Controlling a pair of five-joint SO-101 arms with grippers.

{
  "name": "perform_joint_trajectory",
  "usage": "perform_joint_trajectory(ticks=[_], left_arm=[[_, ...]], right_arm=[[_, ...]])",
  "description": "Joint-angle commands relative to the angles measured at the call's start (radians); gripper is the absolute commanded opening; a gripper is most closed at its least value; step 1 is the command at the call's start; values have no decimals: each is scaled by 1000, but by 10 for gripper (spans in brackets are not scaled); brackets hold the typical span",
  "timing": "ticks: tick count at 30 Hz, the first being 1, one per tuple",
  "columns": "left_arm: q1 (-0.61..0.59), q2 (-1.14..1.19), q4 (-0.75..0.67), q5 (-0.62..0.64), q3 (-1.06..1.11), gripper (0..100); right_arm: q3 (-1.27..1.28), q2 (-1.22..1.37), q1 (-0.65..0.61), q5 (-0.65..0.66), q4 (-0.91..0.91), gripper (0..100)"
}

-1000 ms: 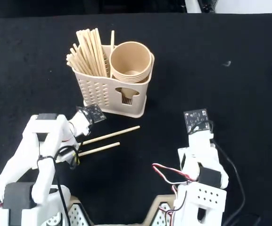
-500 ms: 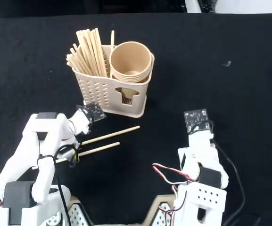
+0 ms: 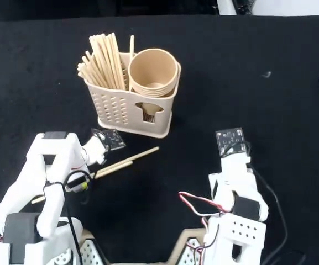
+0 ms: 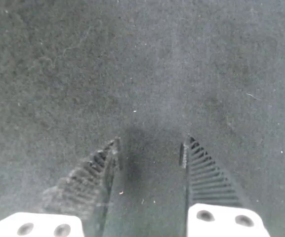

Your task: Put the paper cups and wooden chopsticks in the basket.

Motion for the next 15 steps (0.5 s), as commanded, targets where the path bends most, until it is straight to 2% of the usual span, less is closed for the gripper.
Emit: perform_joint_trajectory(ticks=[1, 8, 15], left_arm=[[-1, -12, 87, -14, -73, 30], [96, -44, 152, -14, -59, 30], [143, -439, 276, -5, -30, 30]], right_arm=[[-4, 1, 17, 5, -18, 198], [-4, 1, 17, 5, -18, 198], [-4, 1, 17, 5, -18, 198]])
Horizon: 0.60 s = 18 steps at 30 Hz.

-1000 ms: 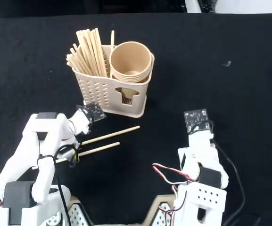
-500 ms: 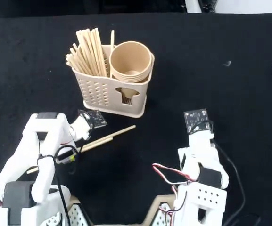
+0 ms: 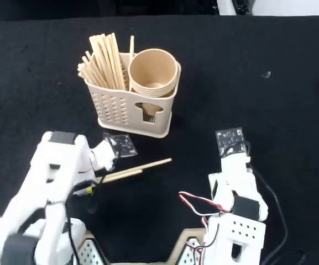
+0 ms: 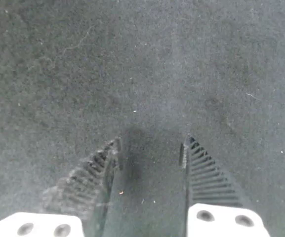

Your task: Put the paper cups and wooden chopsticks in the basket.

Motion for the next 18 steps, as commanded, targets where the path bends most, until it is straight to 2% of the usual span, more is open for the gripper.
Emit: perform_joint_trajectory(ticks=[1, 8, 11, 12, 14, 18], left_arm=[[13, -319, 91, -3, -4, 30], [12, -724, 157, 107, -4, 30], [12, -859, 155, 178, -24, 30], [19, -895, 152, 212, -36, 30], [22, -962, 123, 302, -59, 30], [22, -1023, -15, 546, -111, 30]], right_arm=[[-4, 1, 17, 5, -18, 198], [-4, 1, 18, -5, -18, 179], [-5, 1, 18, -5, -18, 35], [-7, 1, 17, 2, -20, 5], [-5, 1, 17, -3, -20, 28], [-5, 1, 17, -3, -21, 12]])
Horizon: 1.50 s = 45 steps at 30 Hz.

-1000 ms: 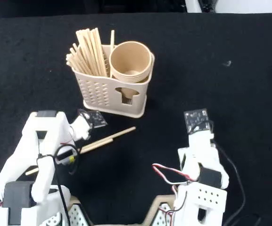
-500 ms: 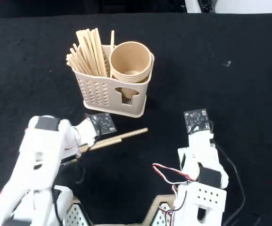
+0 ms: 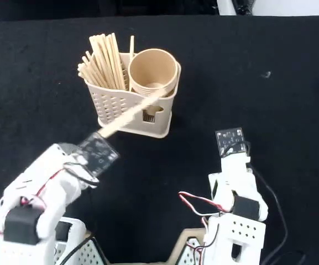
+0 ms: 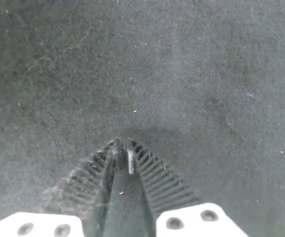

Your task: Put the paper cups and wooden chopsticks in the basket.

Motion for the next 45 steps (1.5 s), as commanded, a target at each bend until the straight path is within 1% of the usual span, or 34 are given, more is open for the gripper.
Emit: perform_joint_trajectory(ticks=[1, 6, 8, 10, 13, 16, 18, 22, 26, 29, 35, 45], left_arm=[[7, -55, -163, 293, -111, 30], [8, -55, -373, 588, -189, 30], [10, -52, -502, 698, -188, 30], [10, -35, -666, 801, -156, 30], [10, 40, -895, 950, -104, 30], [12, 157, -1071, 1069, -93, 30], [35, 239, -1163, 1117, -104, 30], [94, 404, -1320, 1111, -108, 30], [105, 566, -1484, 1086, -108, 30], [104, 671, -1565, 1057, -110, 30], [97, 784, -1580, 1008, -94, 30], [97, 798, -1585, 1003, 39, 33]], right_arm=[[-4, 1, 17, -5, -29, 11], [8, 1, 17, -5, -48, 11], [8, 1, 17, -5, -48, 11], [10, 1, 17, -5, -48, 11], [10, 1, 17, -5, -48, 11], [10, 1, 17, -5, -48, 11], [12, 1, 17, -3, -48, 11], [12, 1, 17, -2, -48, 11], [13, 1, 17, 2, -48, 11], [13, 1, 17, 3, -48, 11], [13, 1, 17, 3, -48, 11], [13, 1, 17, 3, -48, 11]])
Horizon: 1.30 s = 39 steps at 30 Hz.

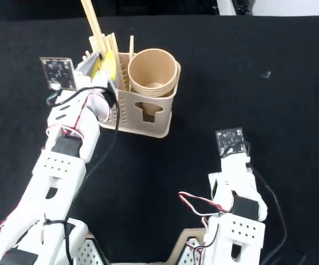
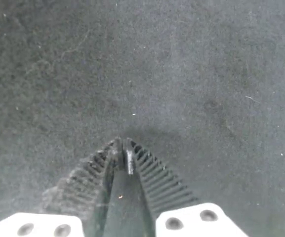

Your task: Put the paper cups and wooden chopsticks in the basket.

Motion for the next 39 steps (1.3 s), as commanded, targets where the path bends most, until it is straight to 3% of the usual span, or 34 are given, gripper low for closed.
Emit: perform_joint_trajectory(ticks=[1, 7, 16, 19, 24, 27, 29, 34, 39], left_arm=[[4, -6, -23, -6, 19, 33], [4, -6, -20, 0, 38, 118], [4, -94, -17, -3, 41, 118], [4, -166, 57, -3, 22, 118], [4, -330, 290, -5, -54, 113], [-31, -422, 563, -23, -122, 35], [-67, -466, 789, -118, -163, 34], [-260, -559, 1169, -262, -165, 30], [-455, -671, 1316, -410, -84, 30]], right_arm=[[-2, 1, 17, 3, -20, 11], [-2, 1, 17, 3, -20, 11], [-2, 1, 17, 3, -20, 11], [-2, 1, 17, 3, -20, 11], [-2, 1, 17, 3, -20, 11], [-2, 1, 17, 3, -20, 11], [-2, 1, 17, 0, -20, 11], [-27, 1, 17, -5, -20, 11], [-145, 1, 17, -52, -9, 11]])
